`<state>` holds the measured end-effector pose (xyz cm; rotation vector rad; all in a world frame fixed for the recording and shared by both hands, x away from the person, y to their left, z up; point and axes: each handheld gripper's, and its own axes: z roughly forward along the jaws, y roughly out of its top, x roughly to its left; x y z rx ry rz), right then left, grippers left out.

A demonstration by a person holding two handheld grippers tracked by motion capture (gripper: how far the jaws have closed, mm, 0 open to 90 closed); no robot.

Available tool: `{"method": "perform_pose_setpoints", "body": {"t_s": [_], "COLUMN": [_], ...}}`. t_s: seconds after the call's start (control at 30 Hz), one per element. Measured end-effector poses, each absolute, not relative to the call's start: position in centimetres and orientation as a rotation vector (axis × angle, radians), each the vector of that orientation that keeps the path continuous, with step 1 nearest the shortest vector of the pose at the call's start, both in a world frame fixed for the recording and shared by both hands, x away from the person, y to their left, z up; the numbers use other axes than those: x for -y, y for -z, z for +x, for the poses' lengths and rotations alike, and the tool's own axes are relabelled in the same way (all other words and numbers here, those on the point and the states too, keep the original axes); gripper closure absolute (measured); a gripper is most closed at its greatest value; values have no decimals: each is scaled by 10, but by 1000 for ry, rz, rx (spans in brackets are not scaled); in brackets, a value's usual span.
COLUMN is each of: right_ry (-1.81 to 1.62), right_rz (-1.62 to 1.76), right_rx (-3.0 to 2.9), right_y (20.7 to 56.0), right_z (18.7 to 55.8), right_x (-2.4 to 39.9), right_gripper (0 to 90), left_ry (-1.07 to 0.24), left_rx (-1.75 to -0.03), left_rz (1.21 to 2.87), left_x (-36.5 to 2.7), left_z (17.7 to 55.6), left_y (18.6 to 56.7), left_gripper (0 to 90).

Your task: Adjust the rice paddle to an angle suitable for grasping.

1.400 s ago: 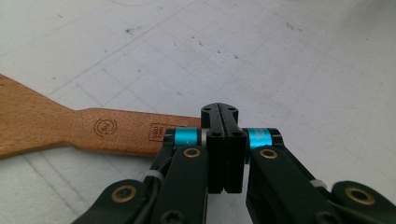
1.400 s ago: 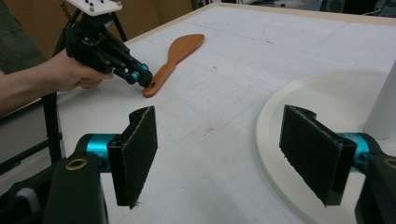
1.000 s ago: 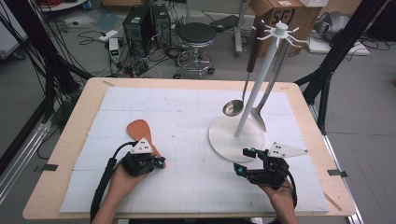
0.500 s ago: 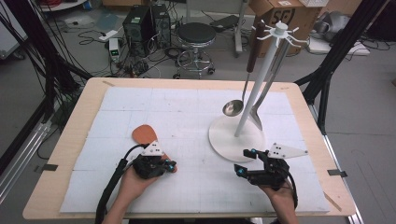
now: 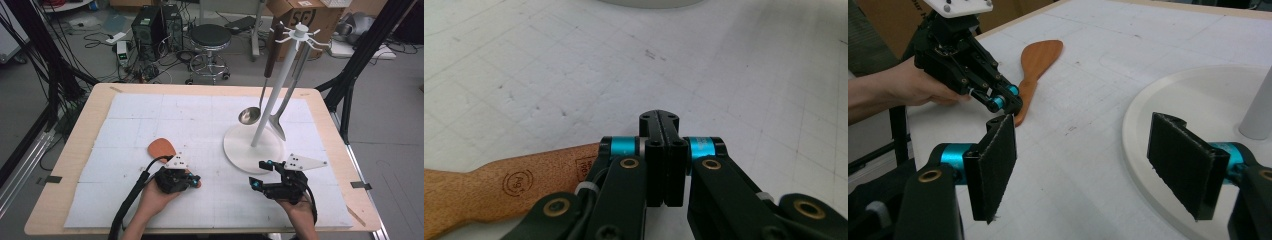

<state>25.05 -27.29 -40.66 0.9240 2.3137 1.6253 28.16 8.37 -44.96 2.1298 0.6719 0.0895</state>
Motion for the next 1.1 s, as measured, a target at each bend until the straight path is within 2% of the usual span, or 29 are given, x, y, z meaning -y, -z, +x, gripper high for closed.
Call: {"method": "perform_pose_setpoints", "body": {"t_s": [0.5,0.73,1.1], "right_ry": [-1615,-1614,-1595], "right_rz": [919,917,881], "right_rx": [-2327,-2329,-2362], "right_y": [407,408,408], "right_z": [249,249,247], "right_x": [271,270,259], "right_gripper": [271,271,271], "left_ry": [-44,-74,-106], "left_rx": [-629,-607,-578], "left_rz": [2122,2133,2103], "left_x": [-56,-55,-69], "left_z": [281,279,273], "left_y": [451,450,436], "left_gripper": [897,893,825]}}
